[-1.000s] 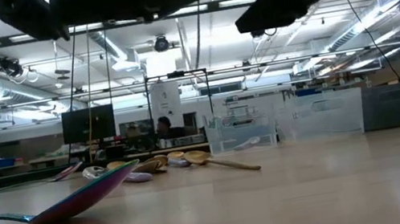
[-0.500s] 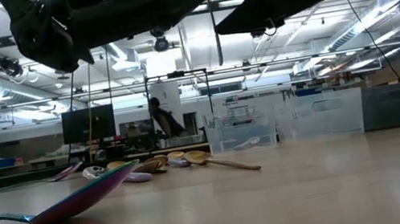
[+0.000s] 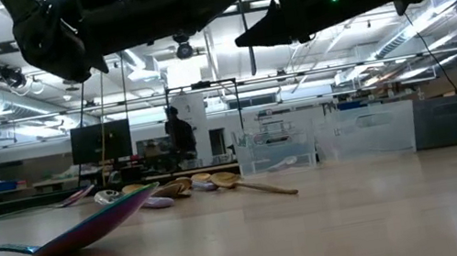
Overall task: Sort silverware by color (type)
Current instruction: Put the middle purple spoon into the right transparent bin
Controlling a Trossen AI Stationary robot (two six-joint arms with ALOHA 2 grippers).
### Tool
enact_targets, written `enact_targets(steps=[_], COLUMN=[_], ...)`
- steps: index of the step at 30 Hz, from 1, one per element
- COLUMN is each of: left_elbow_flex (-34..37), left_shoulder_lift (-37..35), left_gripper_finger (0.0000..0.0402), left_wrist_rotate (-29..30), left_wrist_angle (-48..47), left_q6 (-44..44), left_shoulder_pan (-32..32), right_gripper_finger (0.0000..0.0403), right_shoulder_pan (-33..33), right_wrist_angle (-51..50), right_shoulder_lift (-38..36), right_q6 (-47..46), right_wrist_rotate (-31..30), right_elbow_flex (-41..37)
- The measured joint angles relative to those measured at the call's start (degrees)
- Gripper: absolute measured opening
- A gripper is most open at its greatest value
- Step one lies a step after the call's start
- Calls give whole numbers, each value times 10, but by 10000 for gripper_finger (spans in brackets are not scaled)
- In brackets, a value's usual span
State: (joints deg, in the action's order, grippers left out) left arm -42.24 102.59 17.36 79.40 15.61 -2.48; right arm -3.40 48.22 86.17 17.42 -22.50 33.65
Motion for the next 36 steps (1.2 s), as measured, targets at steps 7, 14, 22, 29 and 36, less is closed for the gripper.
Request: enact_targets(steps=[7,14,22,29,36], left_elbow_flex=[-1,-1,-1,-1,0], left_shoulder_lift=[-1,-1,-1,-1,-4], left_gripper_finger=[24,24,34,83,158], left_wrist_rotate=[0,-1,-2,1,22], left_wrist_angle=[-5,-6,-13,-59,-83], left_q6=[1,0,0,0,-16], left_shoulder_pan=[0,4,9,12,13], right_gripper_finger=[51,39,11,13,13], right_shoulder_pan=[10,13,13,13,9], right_wrist_angle=[7,10,7,-15,-85], right_shoulder_lift=[-2,-2,-2,-2,-8], right_q6=[-8,-10,-25,-40,-83], right_wrist_rotate=[1,1,-17,-48,-68], right_elbow_flex=[0,0,0,0,0])
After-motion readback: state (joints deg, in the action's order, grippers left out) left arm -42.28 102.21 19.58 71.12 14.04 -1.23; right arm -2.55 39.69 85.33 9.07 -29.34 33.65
